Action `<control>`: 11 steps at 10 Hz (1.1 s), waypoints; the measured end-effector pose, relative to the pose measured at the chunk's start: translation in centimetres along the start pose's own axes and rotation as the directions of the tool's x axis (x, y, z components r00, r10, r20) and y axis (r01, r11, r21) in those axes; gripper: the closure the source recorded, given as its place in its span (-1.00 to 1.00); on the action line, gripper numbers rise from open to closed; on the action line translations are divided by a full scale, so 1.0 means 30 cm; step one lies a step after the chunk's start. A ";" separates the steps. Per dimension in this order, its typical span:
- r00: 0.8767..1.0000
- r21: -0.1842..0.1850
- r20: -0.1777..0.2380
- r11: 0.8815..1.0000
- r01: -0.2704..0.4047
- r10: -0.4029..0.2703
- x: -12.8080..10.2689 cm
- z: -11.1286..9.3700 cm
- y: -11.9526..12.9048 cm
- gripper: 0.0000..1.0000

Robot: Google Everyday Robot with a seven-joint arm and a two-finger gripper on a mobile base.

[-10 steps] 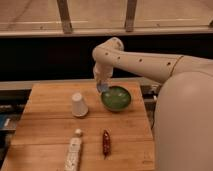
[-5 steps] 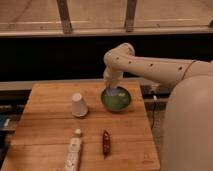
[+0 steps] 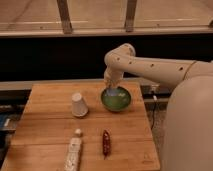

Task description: Place the white sponge in the ceramic bowl

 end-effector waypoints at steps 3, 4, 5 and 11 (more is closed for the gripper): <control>1.000 0.001 0.000 1.000 0.000 0.000 0.000 0.001 0.000 1.00; 1.000 0.000 -0.001 1.000 -0.002 0.002 -0.003 0.004 -0.003 1.00; 1.000 0.002 -0.002 1.000 -0.001 0.001 -0.010 0.008 -0.011 1.00; 0.998 -0.005 -0.046 0.999 -0.045 0.045 -0.004 0.081 -0.076 1.00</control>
